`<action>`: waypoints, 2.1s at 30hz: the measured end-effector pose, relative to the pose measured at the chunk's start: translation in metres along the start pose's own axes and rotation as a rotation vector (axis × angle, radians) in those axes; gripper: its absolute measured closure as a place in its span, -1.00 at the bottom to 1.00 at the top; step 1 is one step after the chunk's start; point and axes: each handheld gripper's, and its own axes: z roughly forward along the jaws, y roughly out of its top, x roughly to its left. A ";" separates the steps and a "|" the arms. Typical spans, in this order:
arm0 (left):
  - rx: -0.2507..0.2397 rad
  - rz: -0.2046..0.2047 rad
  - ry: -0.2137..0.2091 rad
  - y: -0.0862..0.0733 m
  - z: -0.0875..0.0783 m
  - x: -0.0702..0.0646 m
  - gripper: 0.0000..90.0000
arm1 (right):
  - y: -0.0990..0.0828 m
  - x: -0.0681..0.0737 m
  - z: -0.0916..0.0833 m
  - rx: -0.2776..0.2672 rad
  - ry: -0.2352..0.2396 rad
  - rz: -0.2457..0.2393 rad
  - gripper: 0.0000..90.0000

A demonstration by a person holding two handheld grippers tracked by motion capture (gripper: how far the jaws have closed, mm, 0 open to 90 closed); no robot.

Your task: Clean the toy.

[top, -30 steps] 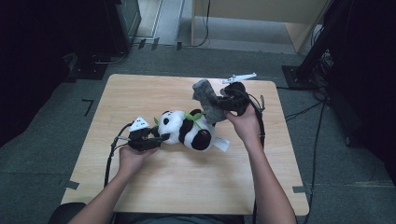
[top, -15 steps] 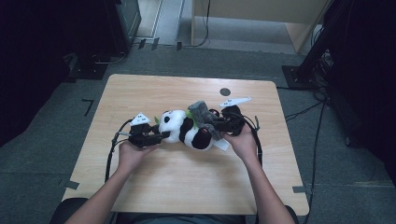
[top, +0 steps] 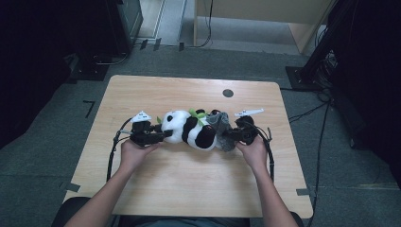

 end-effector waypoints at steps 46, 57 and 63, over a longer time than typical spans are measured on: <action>0.017 0.045 0.020 -0.002 0.001 -0.005 0.05 | 0.032 0.080 -0.051 -0.089 0.140 -0.144 0.76; 0.014 0.034 0.004 -0.002 0.001 -0.003 0.05 | 0.029 0.065 -0.050 -0.104 0.136 -0.105 0.76; 0.014 0.028 -0.002 -0.003 0.001 -0.001 0.04 | 0.027 0.054 -0.050 -0.084 0.074 -0.083 0.77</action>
